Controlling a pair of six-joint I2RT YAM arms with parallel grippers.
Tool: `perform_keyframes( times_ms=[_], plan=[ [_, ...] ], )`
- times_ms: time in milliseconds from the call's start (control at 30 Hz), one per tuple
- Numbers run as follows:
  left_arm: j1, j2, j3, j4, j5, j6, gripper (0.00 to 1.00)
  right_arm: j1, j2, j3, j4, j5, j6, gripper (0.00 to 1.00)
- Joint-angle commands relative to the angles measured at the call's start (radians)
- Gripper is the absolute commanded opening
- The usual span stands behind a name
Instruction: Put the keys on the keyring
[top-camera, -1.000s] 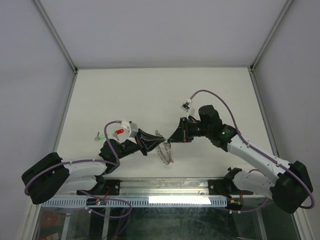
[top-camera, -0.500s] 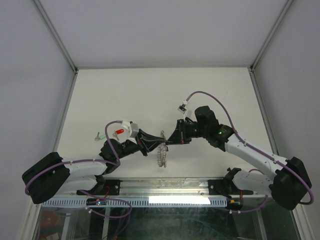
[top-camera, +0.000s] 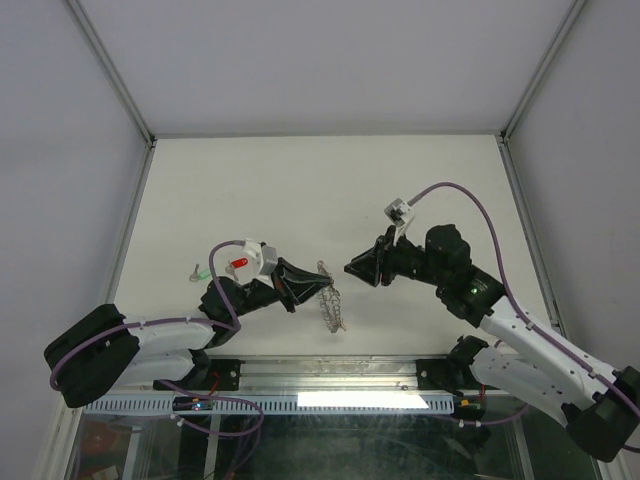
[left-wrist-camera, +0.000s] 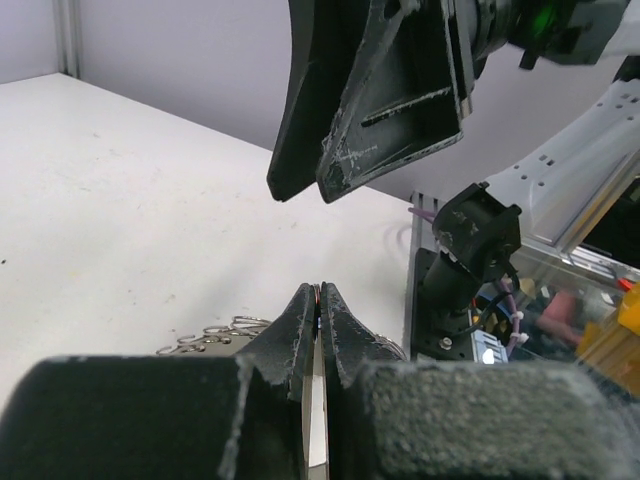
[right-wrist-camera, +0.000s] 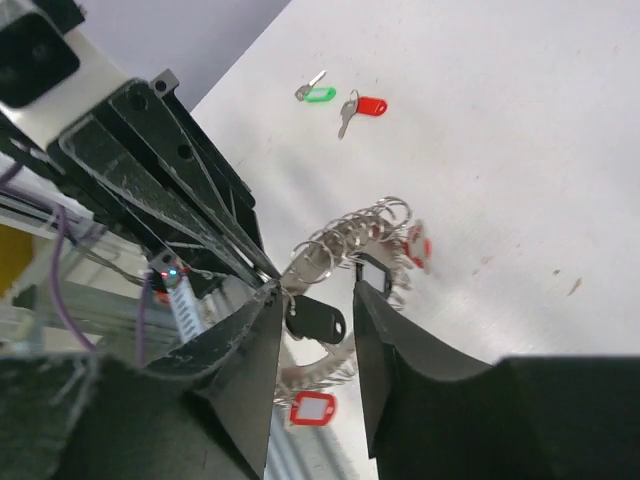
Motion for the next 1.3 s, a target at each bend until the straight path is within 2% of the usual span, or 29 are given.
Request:
perform_keyframes(
  times_ms=[0, 133, 333, 467, 1267],
  plan=[
    [0.021, 0.003, 0.045, 0.158, 0.064, -0.038, 0.0, 0.005, -0.092, -0.113, 0.21, 0.02, -0.211, 0.38],
    [0.049, 0.044, 0.05, 0.251, 0.14, -0.093, 0.0, 0.005, -0.163, -0.232, 0.384, -0.063, -0.323, 0.41],
    [0.06, 0.092, 0.082, 0.302, 0.228, -0.13, 0.0, 0.009, -0.174, -0.213, 0.327, -0.23, -0.469, 0.41],
    [0.061, 0.109, 0.098, 0.307, 0.253, -0.135, 0.0, 0.015, -0.17, -0.199, 0.314, -0.305, -0.506, 0.37],
    [0.061, 0.147, 0.13, 0.307, 0.297, -0.141, 0.0, 0.073, -0.073, -0.139, 0.322, -0.319, -0.5, 0.2]
  ],
)
